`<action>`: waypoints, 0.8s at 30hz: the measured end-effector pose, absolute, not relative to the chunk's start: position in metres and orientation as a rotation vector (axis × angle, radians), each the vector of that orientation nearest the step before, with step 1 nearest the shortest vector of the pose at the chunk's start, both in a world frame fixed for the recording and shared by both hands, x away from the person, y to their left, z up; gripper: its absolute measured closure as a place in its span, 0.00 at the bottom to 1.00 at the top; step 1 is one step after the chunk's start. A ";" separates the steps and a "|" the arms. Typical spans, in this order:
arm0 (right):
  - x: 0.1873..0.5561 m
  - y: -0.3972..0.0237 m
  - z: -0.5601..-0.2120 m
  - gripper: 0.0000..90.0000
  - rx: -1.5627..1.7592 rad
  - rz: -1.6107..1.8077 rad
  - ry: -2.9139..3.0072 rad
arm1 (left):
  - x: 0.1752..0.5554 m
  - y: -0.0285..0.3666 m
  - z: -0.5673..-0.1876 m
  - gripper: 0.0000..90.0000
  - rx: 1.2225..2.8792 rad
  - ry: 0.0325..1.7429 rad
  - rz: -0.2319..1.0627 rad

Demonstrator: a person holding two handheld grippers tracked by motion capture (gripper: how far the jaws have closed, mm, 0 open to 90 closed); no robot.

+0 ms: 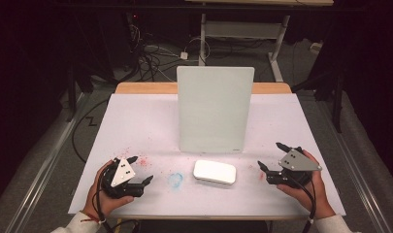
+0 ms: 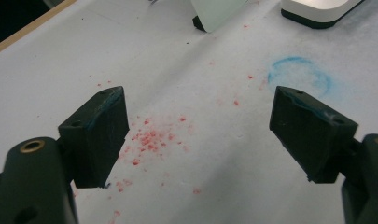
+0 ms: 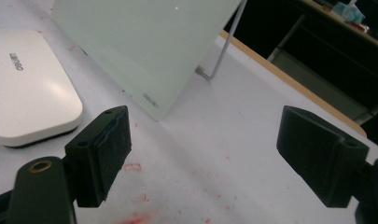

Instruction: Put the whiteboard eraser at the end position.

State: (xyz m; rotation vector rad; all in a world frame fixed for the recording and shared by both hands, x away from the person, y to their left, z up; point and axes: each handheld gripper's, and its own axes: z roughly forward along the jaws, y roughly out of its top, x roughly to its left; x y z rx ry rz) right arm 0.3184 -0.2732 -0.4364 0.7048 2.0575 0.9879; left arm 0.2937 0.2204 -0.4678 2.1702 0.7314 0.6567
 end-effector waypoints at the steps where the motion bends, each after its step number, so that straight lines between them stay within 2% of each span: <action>1: 0.317 -0.276 -0.439 0.20 0.721 0.997 2.056 | 0.295 0.220 -0.468 0.21 2.172 0.729 0.658; 9: 0.306 -0.290 -0.460 0.19 0.803 1.020 2.045 | 0.297 0.216 -0.468 0.21 2.190 0.712 0.658; 24: 0.300 -0.287 -0.456 0.19 0.787 1.013 2.027 | 0.295 0.216 -0.468 0.21 2.191 0.697 0.663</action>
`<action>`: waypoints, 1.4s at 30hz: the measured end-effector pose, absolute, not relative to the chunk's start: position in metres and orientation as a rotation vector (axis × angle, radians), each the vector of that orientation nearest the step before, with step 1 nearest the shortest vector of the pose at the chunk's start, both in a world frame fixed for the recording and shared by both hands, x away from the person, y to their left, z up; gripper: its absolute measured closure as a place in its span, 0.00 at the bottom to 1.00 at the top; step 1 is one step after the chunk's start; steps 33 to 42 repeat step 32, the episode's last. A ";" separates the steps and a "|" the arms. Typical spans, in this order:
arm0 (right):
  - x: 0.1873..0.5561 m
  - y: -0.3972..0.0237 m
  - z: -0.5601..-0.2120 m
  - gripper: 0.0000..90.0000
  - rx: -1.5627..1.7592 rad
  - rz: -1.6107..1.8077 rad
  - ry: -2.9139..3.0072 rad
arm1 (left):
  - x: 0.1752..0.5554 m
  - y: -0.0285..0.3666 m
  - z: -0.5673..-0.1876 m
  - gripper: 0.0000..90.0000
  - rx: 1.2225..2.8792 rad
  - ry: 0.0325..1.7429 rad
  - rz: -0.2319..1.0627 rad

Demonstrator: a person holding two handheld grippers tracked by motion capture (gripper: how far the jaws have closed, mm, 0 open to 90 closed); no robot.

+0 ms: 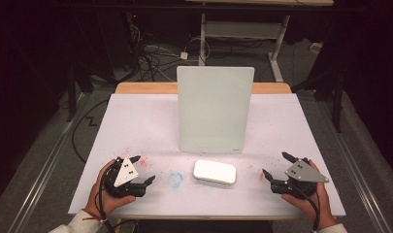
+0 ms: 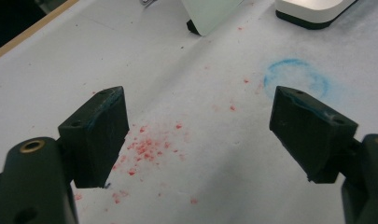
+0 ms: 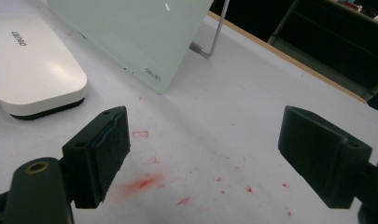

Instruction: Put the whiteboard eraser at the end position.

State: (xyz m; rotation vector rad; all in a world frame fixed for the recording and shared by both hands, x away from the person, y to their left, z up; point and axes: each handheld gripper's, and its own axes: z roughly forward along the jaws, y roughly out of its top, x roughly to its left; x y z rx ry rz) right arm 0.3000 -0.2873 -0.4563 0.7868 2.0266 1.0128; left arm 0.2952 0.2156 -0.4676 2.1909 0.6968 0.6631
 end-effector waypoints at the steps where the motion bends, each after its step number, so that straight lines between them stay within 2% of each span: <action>1: 0.300 -0.287 -0.456 0.19 0.789 1.014 2.027 | 0.295 0.216 -0.468 0.21 2.192 0.698 0.663; 42: 0.303 -0.286 -0.461 0.20 0.782 1.005 2.041 | 0.303 0.214 -0.470 0.21 2.197 0.718 0.650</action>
